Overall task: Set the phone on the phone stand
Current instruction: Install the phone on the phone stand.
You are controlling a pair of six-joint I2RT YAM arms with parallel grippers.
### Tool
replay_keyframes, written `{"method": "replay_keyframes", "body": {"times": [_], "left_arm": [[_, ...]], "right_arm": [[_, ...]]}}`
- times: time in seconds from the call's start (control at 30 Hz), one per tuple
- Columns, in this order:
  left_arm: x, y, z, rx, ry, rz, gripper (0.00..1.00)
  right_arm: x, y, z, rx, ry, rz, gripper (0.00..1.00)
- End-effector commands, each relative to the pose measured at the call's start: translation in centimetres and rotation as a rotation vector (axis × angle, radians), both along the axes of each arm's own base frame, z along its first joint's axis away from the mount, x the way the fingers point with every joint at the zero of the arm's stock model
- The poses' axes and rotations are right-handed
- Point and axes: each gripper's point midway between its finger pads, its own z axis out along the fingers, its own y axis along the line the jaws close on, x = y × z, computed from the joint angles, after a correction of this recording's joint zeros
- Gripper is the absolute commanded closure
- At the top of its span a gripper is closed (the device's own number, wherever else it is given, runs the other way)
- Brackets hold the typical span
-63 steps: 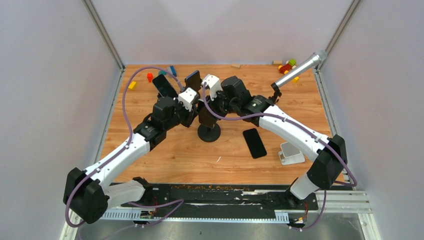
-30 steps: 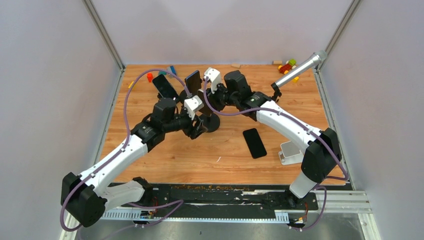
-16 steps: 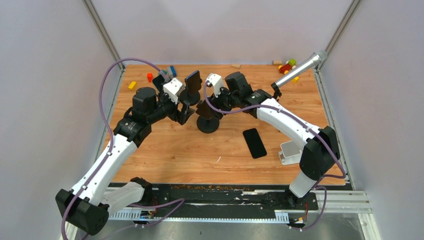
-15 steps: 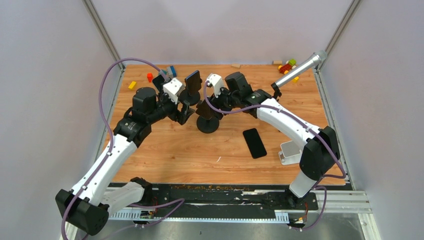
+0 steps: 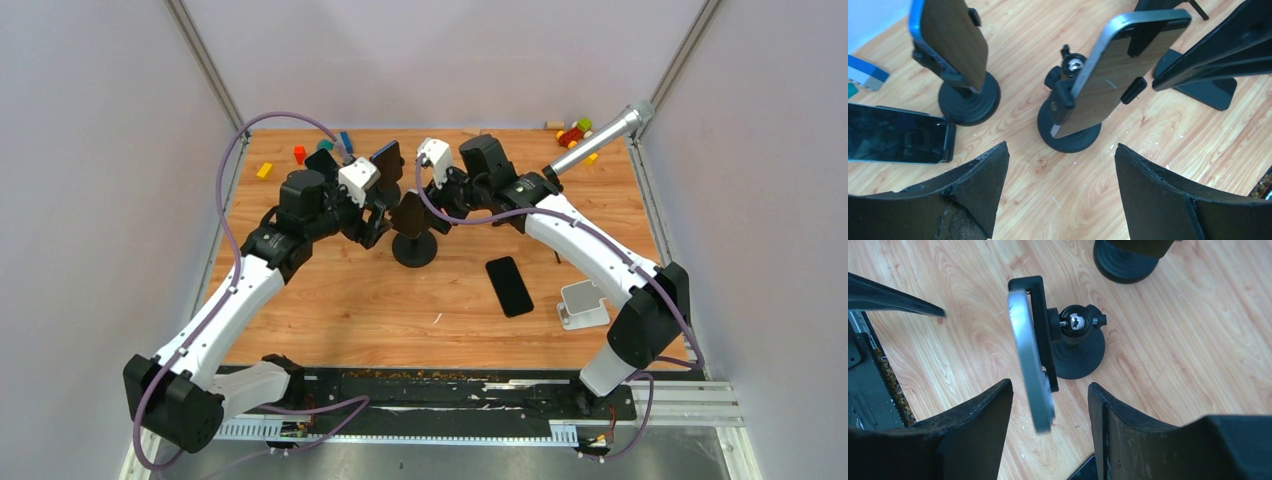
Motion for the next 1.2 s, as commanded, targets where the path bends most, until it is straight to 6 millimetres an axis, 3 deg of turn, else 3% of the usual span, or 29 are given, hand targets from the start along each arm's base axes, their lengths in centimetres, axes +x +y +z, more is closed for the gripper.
{"method": "replay_keyframes", "body": {"times": [0.0,0.27,0.53,0.8,1.17], "left_arm": [[1.1,-1.6,1.7,-0.01,-0.073,-0.105,0.18],[2.6,-3.4,0.6,-0.016,-0.069,-0.175,0.39],[2.7,-3.9,0.1,-0.055,-0.081,-0.185,0.63],[2.0,-4.4,-2.7,-0.091,-0.019,-0.198,0.85],[0.7,-5.2,-7.3,-0.138,0.152,-0.215,0.93]], "right_arm": [[0.1,0.0,4.9,0.082,-0.092,0.023,0.44],[-0.2,0.5,4.7,0.099,-0.073,0.063,0.52],[0.2,1.5,5.1,0.119,-0.067,0.095,0.78],[0.4,1.7,5.9,0.122,-0.075,0.102,0.93],[0.8,2.2,6.1,0.109,-0.048,0.109,0.98]]}}
